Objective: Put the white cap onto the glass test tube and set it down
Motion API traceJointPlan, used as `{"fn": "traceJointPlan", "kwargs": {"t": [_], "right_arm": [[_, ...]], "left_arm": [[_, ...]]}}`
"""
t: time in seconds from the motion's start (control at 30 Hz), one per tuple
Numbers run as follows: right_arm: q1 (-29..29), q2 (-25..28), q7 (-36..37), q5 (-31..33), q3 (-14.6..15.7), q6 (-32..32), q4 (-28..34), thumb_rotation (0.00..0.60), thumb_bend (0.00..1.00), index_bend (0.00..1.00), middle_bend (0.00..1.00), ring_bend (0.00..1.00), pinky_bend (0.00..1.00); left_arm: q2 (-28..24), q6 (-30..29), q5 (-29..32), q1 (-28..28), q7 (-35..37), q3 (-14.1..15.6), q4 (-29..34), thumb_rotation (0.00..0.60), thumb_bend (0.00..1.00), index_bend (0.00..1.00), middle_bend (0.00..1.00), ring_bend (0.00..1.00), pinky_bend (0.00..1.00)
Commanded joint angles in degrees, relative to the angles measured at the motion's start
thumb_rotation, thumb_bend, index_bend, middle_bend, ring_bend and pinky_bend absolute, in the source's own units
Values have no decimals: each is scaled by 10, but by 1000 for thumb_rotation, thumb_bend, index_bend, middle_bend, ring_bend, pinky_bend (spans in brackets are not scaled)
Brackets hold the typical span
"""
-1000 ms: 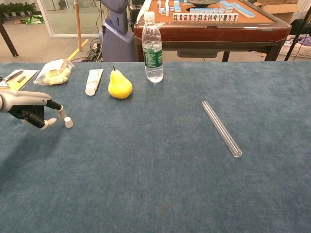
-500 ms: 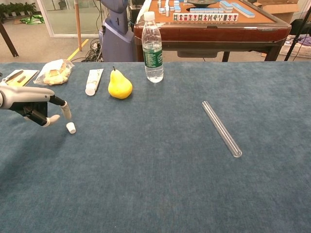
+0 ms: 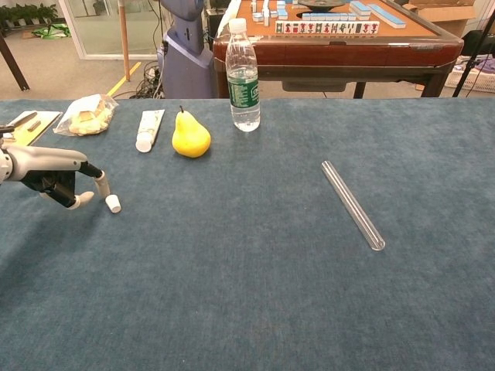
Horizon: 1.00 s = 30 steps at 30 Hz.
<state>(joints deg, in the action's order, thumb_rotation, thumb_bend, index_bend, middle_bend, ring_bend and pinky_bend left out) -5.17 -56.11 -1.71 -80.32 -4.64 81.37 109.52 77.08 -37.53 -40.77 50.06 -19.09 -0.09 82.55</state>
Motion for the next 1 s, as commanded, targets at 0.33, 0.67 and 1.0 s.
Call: {"fn": "traceJointPlan", "kwargs": {"t": [0.33, 0.67, 1.0], "right_arm": [[-1, 0, -2, 3, -1, -1, 1, 600, 331, 288, 254, 160, 117], [-1, -1, -2, 4, -1, -3, 1, 600, 331, 288, 254, 160, 117], [2, 0, 2, 4, -1, 2, 0, 600, 331, 288, 254, 163, 116]], "left_arm": [[-13, -14, -20, 1, 2, 5, 39, 370, 549, 283, 998, 1000, 1000], [-25, -34, -48, -1, 1, 5, 81, 363, 549, 289, 998, 1000, 1000], [-30, -47, -57, 4, -11, 6, 110, 362, 549, 290, 997, 1000, 1000]]}}
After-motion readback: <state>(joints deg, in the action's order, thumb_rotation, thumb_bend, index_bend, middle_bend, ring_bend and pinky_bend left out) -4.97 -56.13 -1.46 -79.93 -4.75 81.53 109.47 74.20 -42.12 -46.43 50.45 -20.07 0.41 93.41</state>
